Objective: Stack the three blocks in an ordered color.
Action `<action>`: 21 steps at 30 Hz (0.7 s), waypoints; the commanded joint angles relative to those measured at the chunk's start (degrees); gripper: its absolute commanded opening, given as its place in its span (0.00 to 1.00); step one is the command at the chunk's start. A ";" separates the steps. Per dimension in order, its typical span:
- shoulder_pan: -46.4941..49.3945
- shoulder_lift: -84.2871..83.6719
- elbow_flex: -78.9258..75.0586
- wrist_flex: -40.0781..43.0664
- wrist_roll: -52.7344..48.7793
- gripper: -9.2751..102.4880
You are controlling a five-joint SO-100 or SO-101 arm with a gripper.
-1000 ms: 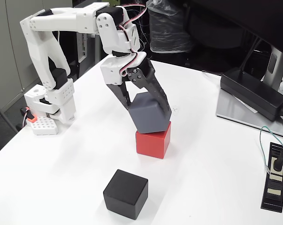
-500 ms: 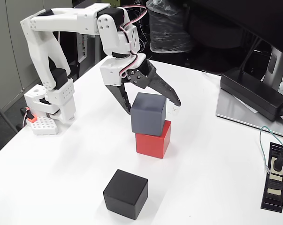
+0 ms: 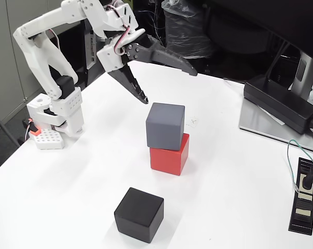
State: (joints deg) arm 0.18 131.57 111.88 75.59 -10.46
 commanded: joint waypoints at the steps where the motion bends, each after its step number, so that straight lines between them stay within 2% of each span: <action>1: 3.25 3.43 -0.53 1.05 -1.23 0.49; 6: 10.37 4.04 -0.26 4.75 -10.90 0.49; 14: 29.79 3.08 -0.26 5.36 -23.82 0.49; 21: 32.61 -7.38 -1.32 5.19 -29.62 0.49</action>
State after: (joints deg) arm 31.99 126.91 112.06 80.77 -38.94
